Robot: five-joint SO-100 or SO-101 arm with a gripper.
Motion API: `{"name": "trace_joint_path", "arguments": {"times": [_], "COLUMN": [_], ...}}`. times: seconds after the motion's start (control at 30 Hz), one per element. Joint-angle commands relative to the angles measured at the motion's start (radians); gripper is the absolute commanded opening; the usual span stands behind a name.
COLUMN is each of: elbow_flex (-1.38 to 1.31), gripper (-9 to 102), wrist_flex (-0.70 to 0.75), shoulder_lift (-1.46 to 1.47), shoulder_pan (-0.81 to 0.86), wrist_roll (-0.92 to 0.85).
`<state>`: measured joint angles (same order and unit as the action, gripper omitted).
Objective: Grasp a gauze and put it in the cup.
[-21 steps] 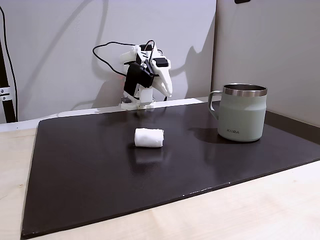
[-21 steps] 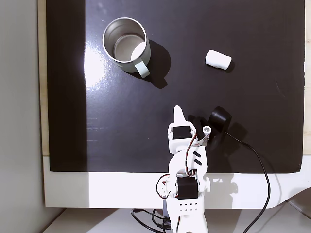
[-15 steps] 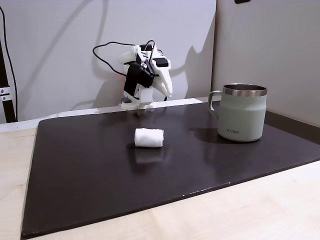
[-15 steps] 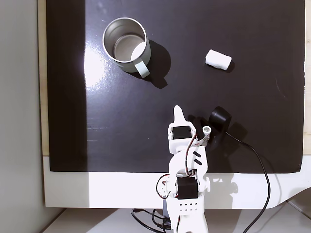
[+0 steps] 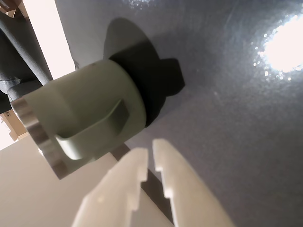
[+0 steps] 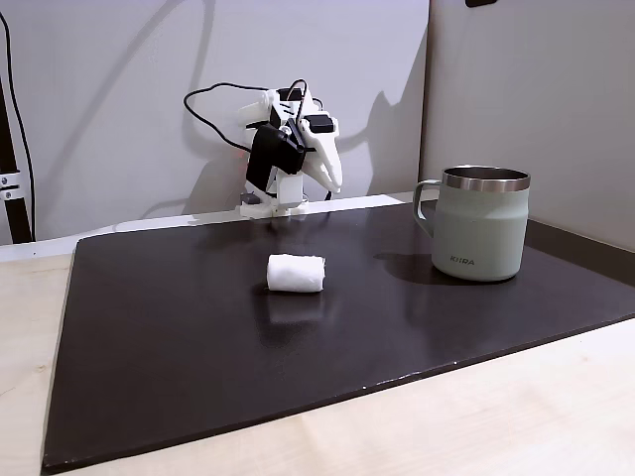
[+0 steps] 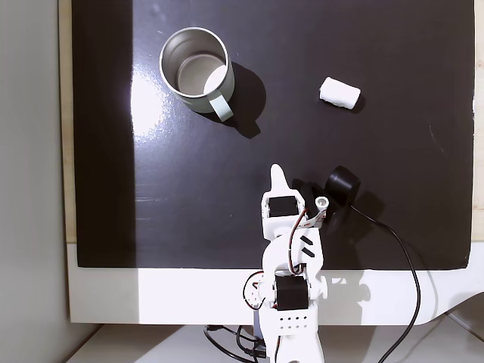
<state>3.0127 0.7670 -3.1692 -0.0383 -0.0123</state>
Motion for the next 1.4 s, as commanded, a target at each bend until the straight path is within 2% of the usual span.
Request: {"name": "trace_joint_path", "arguments": {"times": [0.0,0.27,0.6,1.0,1.37], "elbow_flex": [-0.035,-0.247,-0.726,-1.243,-1.671], "gripper": [0,0,0,0,26], "wrist_flex": [0.021,0.183,0.295,0.485,0.663], "shoulder_lift": [-0.008,0.043,0.5,1.074,1.517], "shoulder_pan": [0.025,0.083,0.106,0.222,0.256], "wrist_roll": [0.0,0.034,0.158,0.325,0.365]}}
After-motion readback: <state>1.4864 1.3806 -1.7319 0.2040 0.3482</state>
